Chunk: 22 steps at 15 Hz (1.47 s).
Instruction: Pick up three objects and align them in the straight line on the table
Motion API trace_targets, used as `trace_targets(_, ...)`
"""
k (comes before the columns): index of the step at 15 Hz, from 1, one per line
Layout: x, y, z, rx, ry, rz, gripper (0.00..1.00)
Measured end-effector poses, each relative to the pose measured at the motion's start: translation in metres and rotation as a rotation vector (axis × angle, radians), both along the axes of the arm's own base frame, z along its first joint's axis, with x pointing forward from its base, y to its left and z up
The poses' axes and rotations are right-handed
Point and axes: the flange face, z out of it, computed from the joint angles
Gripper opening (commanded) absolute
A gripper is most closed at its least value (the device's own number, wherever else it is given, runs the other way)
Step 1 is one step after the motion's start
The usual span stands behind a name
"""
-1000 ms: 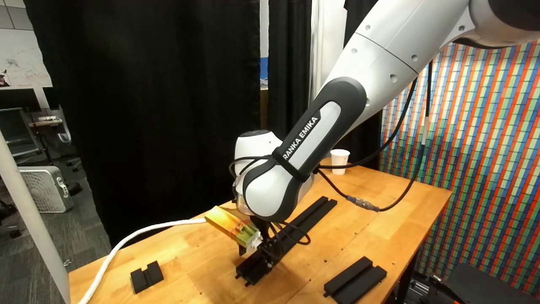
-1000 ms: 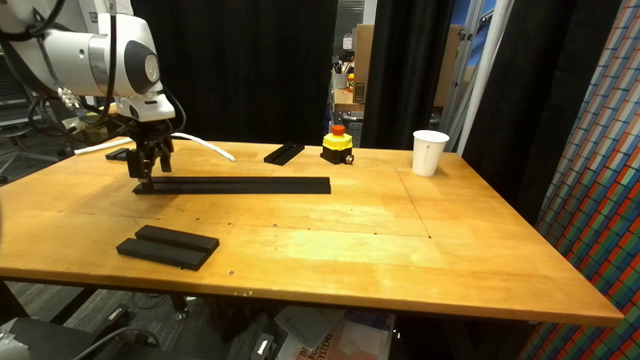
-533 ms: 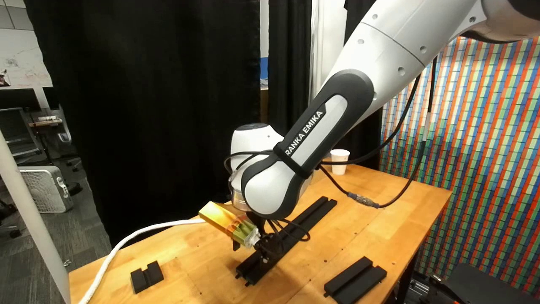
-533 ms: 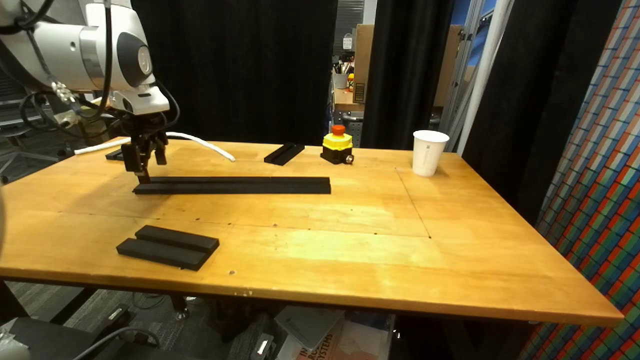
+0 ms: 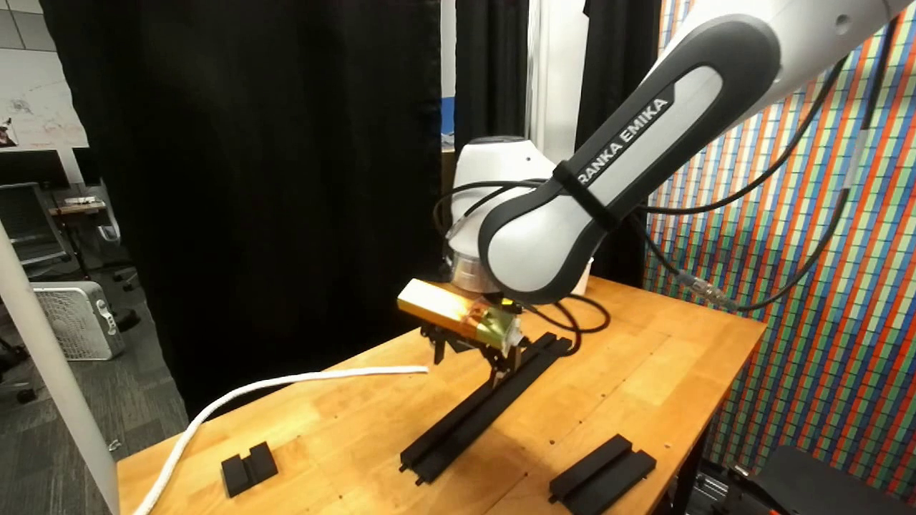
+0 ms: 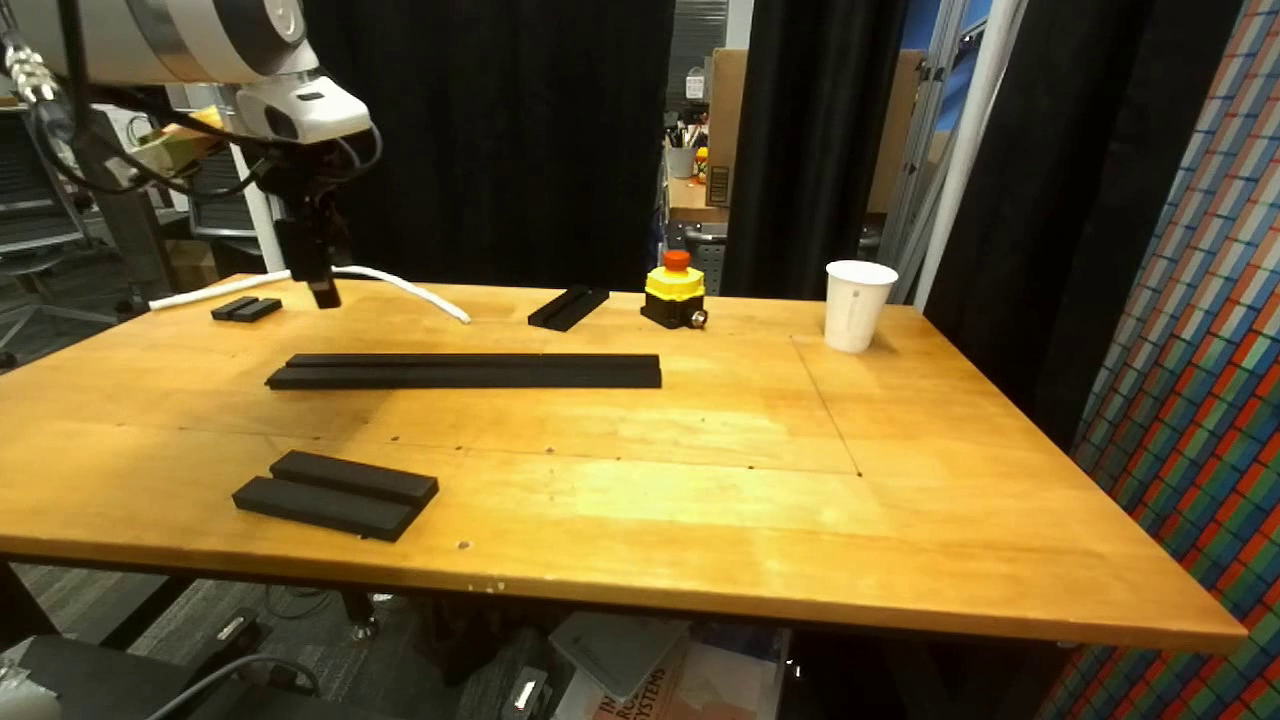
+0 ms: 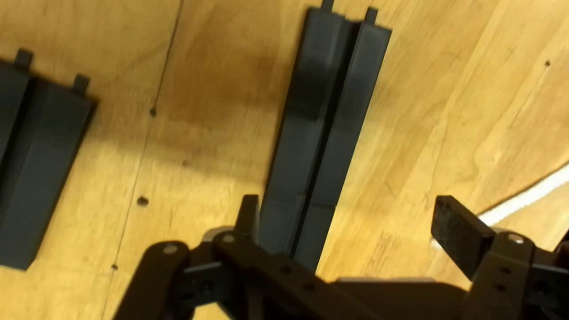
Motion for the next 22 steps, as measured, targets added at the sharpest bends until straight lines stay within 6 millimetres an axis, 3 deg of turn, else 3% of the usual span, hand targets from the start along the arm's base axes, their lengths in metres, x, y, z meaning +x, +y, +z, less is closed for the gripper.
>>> trace_targets(6,-0.019,-0.138,0.038,-0.028,-0.065,-0.126,1.0)
trace_targets(10,-0.056,-0.222,0.064,-0.045,-0.099,-0.21,1.0)
trace_targets(13,-0.091,-0.277,0.08,-0.06,-0.092,-0.138,1.0)
trace_targets(17,-0.139,-0.331,0.109,-0.034,-0.034,0.082,1.0)
trace_targets(22,-0.186,-0.365,0.143,-0.018,0.012,0.364,1.0)
